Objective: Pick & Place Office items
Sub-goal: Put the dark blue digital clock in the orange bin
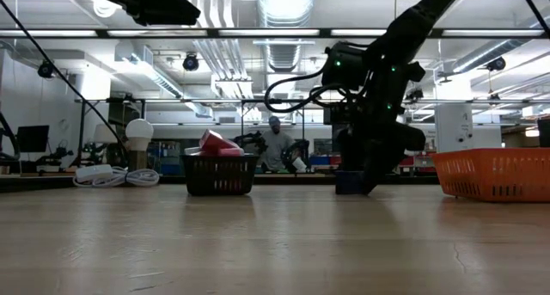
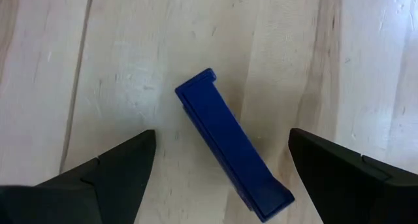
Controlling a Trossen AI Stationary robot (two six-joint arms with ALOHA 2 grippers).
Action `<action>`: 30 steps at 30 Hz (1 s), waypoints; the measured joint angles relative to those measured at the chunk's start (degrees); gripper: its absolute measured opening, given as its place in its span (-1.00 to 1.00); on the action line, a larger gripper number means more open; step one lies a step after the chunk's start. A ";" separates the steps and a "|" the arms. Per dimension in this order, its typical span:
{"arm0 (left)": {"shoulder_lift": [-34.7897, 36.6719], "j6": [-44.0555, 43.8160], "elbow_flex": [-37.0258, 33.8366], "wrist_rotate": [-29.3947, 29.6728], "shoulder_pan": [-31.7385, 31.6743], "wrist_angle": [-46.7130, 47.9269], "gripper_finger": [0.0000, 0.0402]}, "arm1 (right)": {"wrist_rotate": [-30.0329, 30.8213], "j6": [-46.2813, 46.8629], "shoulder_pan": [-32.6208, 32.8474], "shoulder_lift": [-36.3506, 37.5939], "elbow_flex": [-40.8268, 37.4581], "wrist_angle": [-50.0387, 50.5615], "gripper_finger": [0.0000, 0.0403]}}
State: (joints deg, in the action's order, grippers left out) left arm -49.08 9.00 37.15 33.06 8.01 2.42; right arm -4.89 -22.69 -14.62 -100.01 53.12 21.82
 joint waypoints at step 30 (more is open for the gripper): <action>-0.02 0.00 0.00 -0.01 0.00 0.17 0.37 | 0.57 1.52 -1.06 -0.03 0.00 -0.19 0.08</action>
State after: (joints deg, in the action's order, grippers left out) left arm -49.10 9.00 37.15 33.05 8.01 2.59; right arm -4.32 -21.18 -15.68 -100.03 53.12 21.63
